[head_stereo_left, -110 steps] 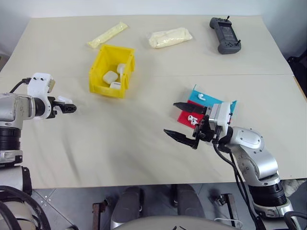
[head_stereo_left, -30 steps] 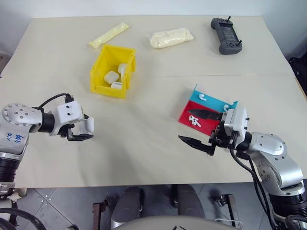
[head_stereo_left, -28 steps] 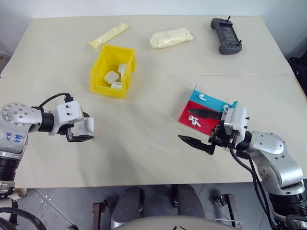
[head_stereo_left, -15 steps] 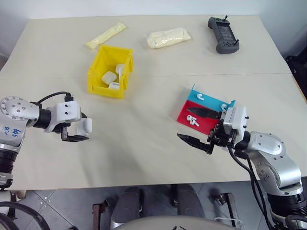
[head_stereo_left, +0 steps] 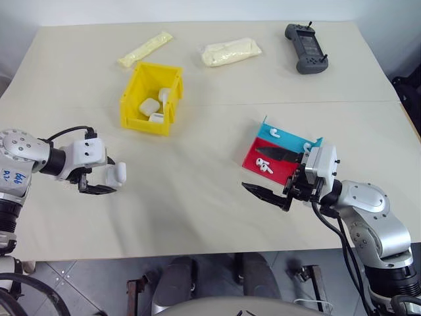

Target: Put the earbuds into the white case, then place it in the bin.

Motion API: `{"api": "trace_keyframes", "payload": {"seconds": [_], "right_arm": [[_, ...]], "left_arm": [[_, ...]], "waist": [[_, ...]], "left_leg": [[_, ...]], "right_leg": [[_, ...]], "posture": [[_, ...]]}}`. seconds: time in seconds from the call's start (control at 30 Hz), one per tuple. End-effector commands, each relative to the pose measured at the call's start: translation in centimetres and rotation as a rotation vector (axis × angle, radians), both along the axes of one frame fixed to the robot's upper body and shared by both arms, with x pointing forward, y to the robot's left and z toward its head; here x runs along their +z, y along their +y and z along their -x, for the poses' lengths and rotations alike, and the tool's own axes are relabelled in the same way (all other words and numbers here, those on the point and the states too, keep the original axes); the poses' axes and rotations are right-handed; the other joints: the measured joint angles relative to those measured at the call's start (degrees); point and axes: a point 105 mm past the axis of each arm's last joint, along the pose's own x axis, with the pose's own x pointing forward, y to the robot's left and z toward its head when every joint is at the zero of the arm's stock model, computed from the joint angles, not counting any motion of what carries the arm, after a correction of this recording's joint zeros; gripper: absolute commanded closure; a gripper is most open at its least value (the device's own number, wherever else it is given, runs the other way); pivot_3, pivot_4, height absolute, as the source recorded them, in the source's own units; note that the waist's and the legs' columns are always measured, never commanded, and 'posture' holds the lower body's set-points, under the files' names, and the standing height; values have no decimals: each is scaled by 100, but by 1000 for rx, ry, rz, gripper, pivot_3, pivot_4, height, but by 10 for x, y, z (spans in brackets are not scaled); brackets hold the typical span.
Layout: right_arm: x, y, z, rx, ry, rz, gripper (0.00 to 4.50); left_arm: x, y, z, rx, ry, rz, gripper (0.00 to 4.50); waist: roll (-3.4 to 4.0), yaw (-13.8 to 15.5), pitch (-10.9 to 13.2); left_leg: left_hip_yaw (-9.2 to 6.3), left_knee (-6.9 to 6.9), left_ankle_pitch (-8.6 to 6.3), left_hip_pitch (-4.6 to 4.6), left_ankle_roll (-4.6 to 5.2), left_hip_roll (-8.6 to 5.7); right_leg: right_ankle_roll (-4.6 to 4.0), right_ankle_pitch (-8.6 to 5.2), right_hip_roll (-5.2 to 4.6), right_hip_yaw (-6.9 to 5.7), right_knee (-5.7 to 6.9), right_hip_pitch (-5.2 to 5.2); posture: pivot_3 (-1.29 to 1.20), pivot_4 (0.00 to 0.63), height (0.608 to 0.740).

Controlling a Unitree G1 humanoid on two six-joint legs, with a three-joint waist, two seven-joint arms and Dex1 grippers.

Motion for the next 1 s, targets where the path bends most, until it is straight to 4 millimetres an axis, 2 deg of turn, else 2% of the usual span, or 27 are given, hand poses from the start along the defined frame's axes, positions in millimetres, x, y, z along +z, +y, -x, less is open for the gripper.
{"api": "trace_keyframes", "payload": {"seconds": [0.03, 0.23, 0.33, 0.43, 0.53, 0.6, 0.67, 0.73, 0.87, 1.0], "right_arm": [[9, 5, 3, 19, -50, -8, 0], [8, 4, 3, 15, -50, -7, 0], [8, 3, 4, 13, -47, -4, 0], [7, -2, 4, 3, -43, 8, 0], [7, -7, 4, -7, -40, 20, 0], [8, -16, 4, -31, -36, 44, 0], [9, -24, 5, -59, -37, 65, 0], [10, -30, 6, -76, -38, 79, 0], [17, -57, 13, -180, -65, 145, 0], [19, -81, 26, -282, -64, 180, 0]], "left_arm": [[-9, 8, -1, 36, 20, -33, 1665], [-3, 11, 0, 54, 1, 21, 1728], [19, -8, 0, 1, -85, 234, 1728], [48, -36, 12, -144, -214, 522, 1728], [51, -48, 24, -209, -258, 590, 1728], [46, -88, 37, -280, -243, 735, 1728], [54, -120, 51, -329, -230, 898, 1728], [60, -136, 53, -320, -234, 983, 1728], [52, -190, 68, -405, -216, 1152, 1728], [53, -219, 67, -479, -201, 1303, 1728]], "waist": [[0, 10, 0], [1, 5, 0], [0, 2, 0], [-2, 5, 1], [-4, 1, 1], [5, 0, -1], [9, 37, -1], [-8, 74, 6], [10, 149, -9], [-2, 180, -8]], "left_leg": [[0, 1, 0, 2, 0, 0], [0, 2, 1, 4, 2, -1], [-1, 2, 1, 1, 2, 0], [-7, 5, 1, -9, 2, 18], [-12, 12, 0, -13, 4, 21], [-11, 12, 0, -12, 4, 20], [-14, 11, -2, -6, 9, 11], [-20, 21, -2, -10, 10, 12], [-11, 20, -2, 0, 6, 17], [-12, 23, -2, -5, 8, -7]], "right_leg": [[0, 0, 0, 1, 2, 1], [0, 0, -1, 2, 7, 2], [0, 0, -1, 2, 7, 0], [0, 0, -5, 0, 4, -5], [0, 0, -15, -4, 3, -3], [1, 0, -14, -4, -2, 0], [1, 1, -24, -1, 1, 7], [4, 2, -22, -2, -2, 11], [4, 2, -14, 2, -4, 16], [10, 6, -11, -3, -17, 24]], "posture": [[0, 150, 740], [0, 150, 740], [0, 150, 740], [0, 150, 740], [0, 150, 740], [0, 150, 740], [0, 150, 740], [0, 150, 740], [0, 150, 740], [0, 150, 740]]}}
